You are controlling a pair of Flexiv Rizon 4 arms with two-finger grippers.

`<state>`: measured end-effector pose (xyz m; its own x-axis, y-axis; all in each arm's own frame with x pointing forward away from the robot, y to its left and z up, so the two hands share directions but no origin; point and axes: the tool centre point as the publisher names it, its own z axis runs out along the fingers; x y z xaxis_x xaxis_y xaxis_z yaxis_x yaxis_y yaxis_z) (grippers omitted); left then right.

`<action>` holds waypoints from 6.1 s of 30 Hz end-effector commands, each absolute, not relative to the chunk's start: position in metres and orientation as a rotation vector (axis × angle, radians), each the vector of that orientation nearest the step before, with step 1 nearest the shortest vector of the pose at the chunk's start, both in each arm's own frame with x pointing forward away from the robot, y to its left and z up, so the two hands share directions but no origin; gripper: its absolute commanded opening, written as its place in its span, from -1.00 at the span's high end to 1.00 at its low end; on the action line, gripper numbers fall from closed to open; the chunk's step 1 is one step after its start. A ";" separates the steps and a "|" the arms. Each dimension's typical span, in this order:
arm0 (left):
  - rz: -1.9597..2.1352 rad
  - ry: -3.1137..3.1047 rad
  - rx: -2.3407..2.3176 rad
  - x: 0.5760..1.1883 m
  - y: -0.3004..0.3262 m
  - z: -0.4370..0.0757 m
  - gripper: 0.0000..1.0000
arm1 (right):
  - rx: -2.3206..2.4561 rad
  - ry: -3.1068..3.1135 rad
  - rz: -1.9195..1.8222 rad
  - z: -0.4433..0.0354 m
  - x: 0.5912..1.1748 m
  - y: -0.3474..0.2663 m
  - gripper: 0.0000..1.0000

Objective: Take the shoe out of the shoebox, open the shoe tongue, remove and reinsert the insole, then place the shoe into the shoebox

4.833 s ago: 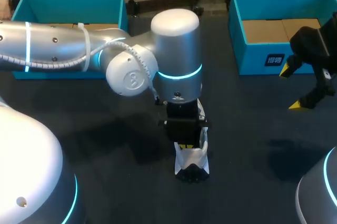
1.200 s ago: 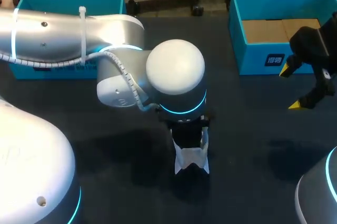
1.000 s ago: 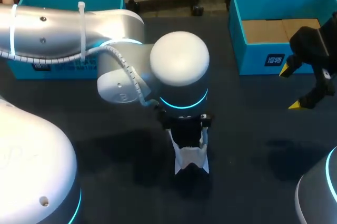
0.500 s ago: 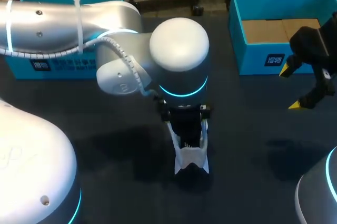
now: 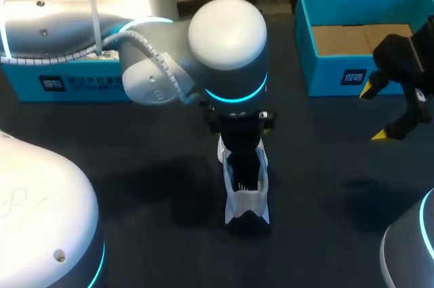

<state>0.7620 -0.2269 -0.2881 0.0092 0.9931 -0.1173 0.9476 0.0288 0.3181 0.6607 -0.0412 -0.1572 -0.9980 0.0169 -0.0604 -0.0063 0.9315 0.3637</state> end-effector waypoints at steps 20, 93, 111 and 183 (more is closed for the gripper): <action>0.141 2.010 2.076 0.741 -0.216 -0.299 0.19 | 0.008 3.030 0.567 -0.158 0.663 -0.040 -1.00; 0.044 2.214 1.885 0.741 -0.202 -0.284 -0.34 | 0.008 3.030 0.567 -0.158 0.663 -0.040 -1.00; -0.016 2.286 1.824 0.739 -0.199 -0.278 -1.00 | 0.008 3.030 0.567 -0.158 0.663 -0.040 -1.00; -0.205 3.074 0.028 0.592 -0.221 -0.351 -1.00 | 0.008 3.030 0.567 -0.158 0.663 -0.040 -1.00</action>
